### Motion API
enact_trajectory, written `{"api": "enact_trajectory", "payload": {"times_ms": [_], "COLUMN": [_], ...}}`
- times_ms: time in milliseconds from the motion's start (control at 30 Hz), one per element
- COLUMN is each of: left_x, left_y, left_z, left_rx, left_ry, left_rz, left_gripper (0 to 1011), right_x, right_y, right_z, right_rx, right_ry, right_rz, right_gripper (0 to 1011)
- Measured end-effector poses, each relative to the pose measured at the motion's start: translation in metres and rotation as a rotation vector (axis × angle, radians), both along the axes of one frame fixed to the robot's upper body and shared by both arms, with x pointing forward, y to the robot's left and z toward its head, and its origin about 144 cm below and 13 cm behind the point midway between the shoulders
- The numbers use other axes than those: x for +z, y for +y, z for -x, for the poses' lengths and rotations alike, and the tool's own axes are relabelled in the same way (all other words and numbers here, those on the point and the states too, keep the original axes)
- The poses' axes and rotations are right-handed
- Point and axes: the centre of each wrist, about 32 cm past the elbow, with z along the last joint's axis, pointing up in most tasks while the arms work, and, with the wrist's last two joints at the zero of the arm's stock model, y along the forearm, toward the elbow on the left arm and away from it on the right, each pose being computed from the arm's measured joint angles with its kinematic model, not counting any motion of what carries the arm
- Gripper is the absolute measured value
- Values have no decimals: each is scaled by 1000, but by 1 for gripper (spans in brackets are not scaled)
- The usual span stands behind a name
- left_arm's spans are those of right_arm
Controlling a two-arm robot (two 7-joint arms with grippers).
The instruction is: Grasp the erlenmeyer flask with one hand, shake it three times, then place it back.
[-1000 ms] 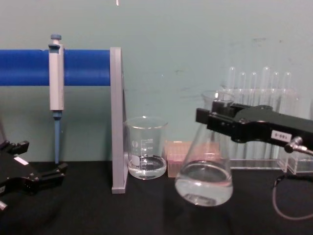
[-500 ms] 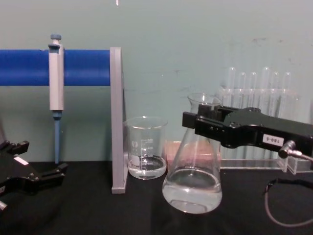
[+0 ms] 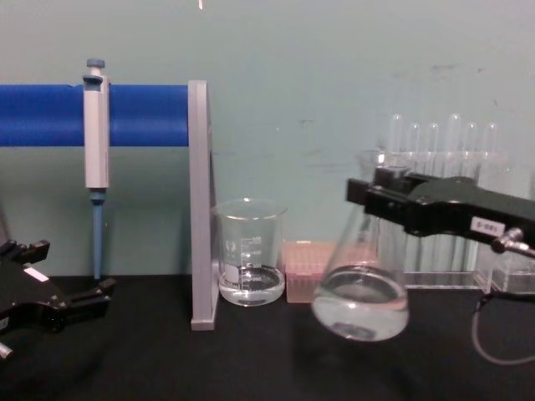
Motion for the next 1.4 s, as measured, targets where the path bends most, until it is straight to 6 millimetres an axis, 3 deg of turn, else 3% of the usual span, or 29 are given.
{"api": "enact_trajectory", "payload": {"times_ms": [700, 1033, 1400], "left_x": [0, 0, 0], "left_y": [0, 0, 0], "left_z": [0, 0, 0], "left_rx": [0, 0, 0], "left_ry": [0, 0, 0], "left_rz": [0, 0, 0], "left_gripper": [1001, 1001, 1001], "right_x": [-2, -1, 0], "right_y": [-57, -62, -53], "right_z": [2, 2, 1], "right_rx": [-398, -426, -359], "right_ry": [7, 2, -1], "right_rz": [31, 39, 39], "right_gripper": [457, 457, 457]}}
